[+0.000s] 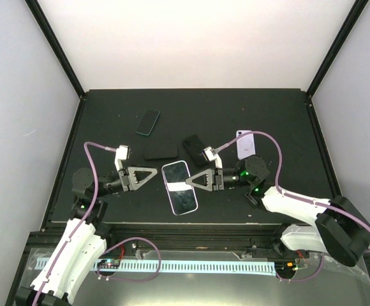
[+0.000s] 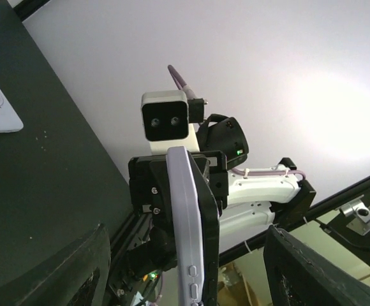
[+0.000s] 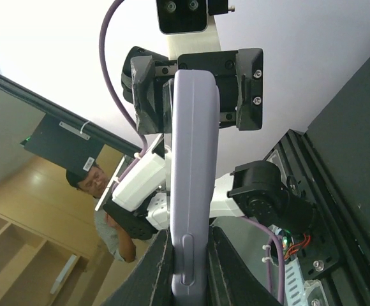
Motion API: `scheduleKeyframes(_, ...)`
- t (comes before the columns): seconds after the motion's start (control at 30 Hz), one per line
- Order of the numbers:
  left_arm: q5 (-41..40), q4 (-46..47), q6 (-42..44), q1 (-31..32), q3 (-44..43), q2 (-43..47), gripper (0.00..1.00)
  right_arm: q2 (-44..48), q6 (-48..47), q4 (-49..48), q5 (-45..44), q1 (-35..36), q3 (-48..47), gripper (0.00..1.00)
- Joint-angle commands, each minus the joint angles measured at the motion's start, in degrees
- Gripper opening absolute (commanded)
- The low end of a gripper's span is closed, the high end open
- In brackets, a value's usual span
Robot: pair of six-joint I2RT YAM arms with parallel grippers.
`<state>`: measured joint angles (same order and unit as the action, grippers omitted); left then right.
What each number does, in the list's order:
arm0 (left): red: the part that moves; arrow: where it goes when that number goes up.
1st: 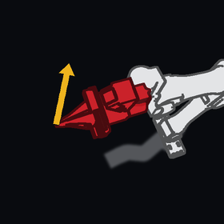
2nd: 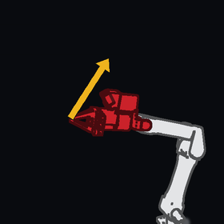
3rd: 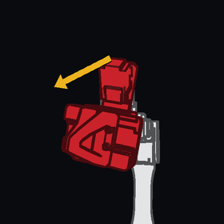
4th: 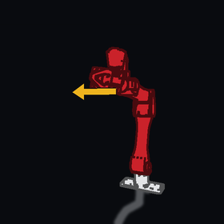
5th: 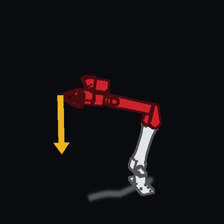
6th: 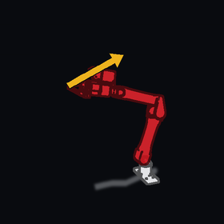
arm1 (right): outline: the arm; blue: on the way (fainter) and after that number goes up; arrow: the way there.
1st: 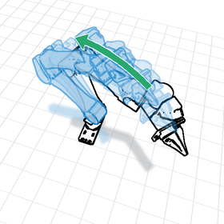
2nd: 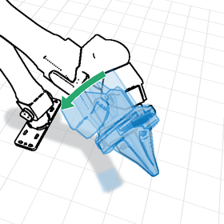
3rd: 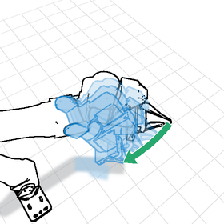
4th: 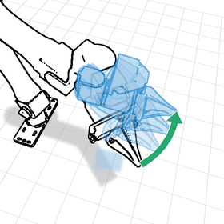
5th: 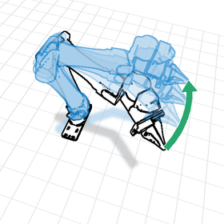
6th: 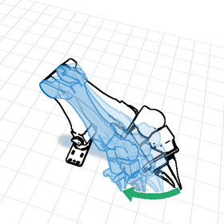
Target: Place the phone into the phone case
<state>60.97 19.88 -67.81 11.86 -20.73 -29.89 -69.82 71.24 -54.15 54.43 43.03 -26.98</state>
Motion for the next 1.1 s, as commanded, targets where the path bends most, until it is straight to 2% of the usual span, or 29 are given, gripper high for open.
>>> scheduleKeyframes(0.0, 0.7, 6.8, -2.7, 1.5, 0.8, -1.2, 0.68, -1.3, 3.9, -8.3, 0.1, 0.1, -1.8, 0.11)
scheduleKeyframes(0.13, -0.7, 7.5, -2.5, 3.6, 0.7, -2.8, 0.70, -3.0, 4.7, -9.2, -0.1, 0.5, -2.6, 0.12)
scheduleKeyframes(0.23, -1.6, 7.6, -2.2, 4.6, 0.4, -3.7, 0.65, -3.9, 5.4, -10.3, -0.2, 0.9, -3.1, 0.11)
scheduleKeyframes(0.4, -2.5, 6.8, -1.6, 5.0, 0.0, -4.5, 0.46, -4.6, 5.8, -10.8, -0.3, 1.0, -3.3, 0.11)
scheduleKeyframes(0.83, -4.9, -5.5, 5.3, 5.1, -3.2, -4.7, 0.02, -5.1, 4.2, -9.3, -0.7, 1.1, -2.4, 0.12)
scheduleKeyframes(0.97, -5.5, -8.7, 7.1, 5.1, -4.3, -4.7, 0.02, -4.8, 3.1, -7.0, -1.4, 1.2, -2.4, 0.14)
scheduleKeyframes(1.07, -6.6, -15.8, 10.6, 5.1, -6.6, -5.1, 0.02, -4.7, 2.3, -5.5, -1.8, 1.2, -2.5, 0.15)
